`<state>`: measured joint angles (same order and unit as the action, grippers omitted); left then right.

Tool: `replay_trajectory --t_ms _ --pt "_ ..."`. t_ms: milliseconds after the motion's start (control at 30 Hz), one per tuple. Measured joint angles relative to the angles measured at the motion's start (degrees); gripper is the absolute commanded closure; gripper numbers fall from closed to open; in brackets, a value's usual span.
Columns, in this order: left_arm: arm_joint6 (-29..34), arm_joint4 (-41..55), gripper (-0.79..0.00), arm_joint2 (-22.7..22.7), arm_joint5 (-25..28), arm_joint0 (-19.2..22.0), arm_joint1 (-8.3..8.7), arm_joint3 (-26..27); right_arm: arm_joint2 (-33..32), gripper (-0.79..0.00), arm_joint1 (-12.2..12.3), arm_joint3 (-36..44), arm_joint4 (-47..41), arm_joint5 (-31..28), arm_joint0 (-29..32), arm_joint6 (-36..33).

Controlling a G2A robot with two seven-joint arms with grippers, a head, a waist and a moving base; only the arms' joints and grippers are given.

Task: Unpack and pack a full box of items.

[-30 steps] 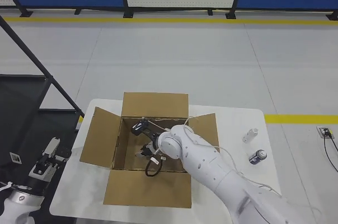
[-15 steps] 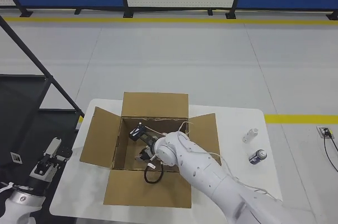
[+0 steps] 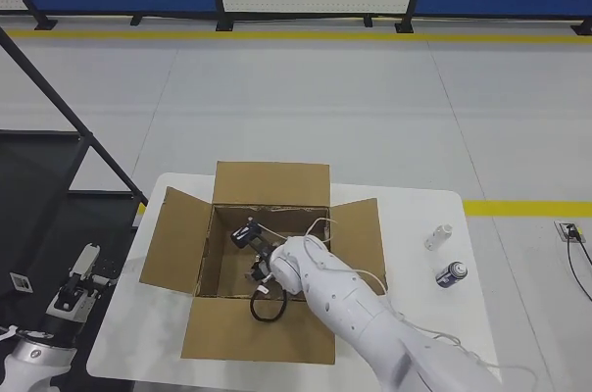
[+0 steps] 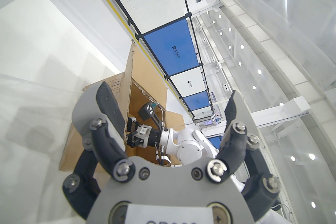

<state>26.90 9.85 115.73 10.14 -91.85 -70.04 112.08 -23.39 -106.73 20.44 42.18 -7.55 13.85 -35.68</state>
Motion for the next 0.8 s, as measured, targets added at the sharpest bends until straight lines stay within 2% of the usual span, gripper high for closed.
replay_trajectory --t_ms 100,167,333,500,667,800 --pt "0.0 0.0 -0.785 0.0 0.0 0.0 0.0 0.0 -0.4 -0.012 -0.6 -2.0 -0.4 -1.2 -0.3 0.8" --pt "0.0 0.0 -0.785 0.0 0.0 0.0 0.0 0.0 -0.6 0.0 -1.0 -3.0 -0.3 -1.5 -0.5 1.3" --pt "0.0 0.0 -0.785 0.0 0.0 0.0 0.0 0.0 -1.1 0.0 -1.7 -4.6 -0.2 -2.3 -0.8 2.1" --pt "0.0 0.0 -0.785 0.0 0.0 0.0 0.0 0.0 -1.9 0.0 -1.8 -4.8 -0.2 -5.6 -2.0 3.5" --pt "0.0 0.0 -0.785 0.0 0.0 0.0 0.0 0.0 -2.8 0.0 -0.7 -3.7 0.7 -11.2 -3.1 5.9" --pt "0.0 0.0 -0.785 0.0 0.0 0.0 0.0 0.0 -3.5 0.0 0.9 -0.8 2.7 -13.5 -3.1 9.3"
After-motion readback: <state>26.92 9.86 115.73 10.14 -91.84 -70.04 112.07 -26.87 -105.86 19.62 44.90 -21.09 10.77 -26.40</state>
